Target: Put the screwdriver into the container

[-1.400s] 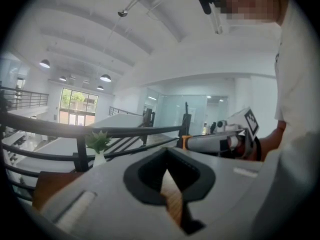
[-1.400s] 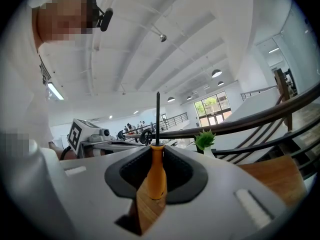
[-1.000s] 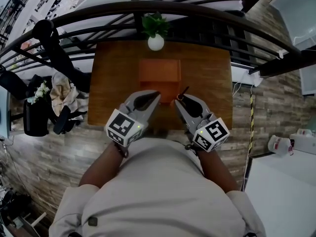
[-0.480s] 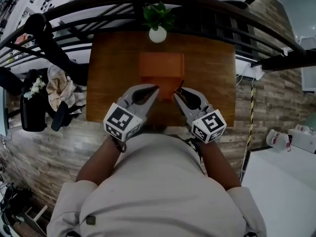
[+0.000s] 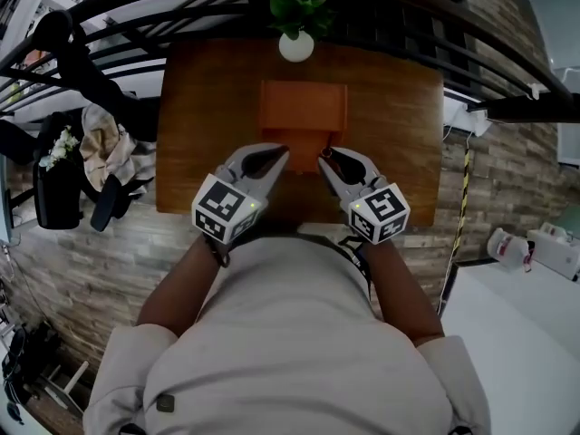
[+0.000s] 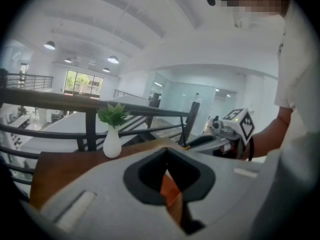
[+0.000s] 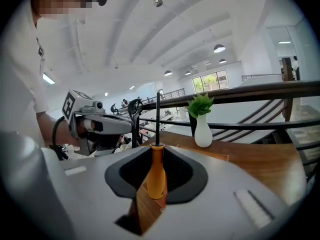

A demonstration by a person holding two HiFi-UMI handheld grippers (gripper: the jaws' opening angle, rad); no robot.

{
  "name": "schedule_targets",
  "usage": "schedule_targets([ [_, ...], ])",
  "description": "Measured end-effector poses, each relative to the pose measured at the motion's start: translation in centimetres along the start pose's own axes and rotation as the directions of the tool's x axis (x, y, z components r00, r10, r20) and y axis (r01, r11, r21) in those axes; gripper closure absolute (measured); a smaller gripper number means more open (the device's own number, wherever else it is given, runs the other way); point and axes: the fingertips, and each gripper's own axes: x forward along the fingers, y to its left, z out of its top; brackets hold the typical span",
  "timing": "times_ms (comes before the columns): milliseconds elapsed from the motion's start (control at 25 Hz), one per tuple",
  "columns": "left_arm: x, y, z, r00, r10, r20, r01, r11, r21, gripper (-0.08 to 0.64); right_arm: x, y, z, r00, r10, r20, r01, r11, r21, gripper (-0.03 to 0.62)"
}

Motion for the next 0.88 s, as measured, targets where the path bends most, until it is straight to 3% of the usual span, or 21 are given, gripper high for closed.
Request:
schedule_targets([
  [440,1.1,3.4,-5.0,0.997,0.012,-0.078,-0.017,0.998,-0.068,0.555,3.9,-1.3,-3.9,0.993,0.031,-0.11,-0.033,0.999,-0.022,0.509],
  [880,2.8,5.5,-9.5,0.987,0.006,-0.159,-0.019,0.997,-0.081,0.555,7.5,-2.4,-8.1,0.976,0.029,-0.217,-0.039,0.998,-0.045,0.509],
])
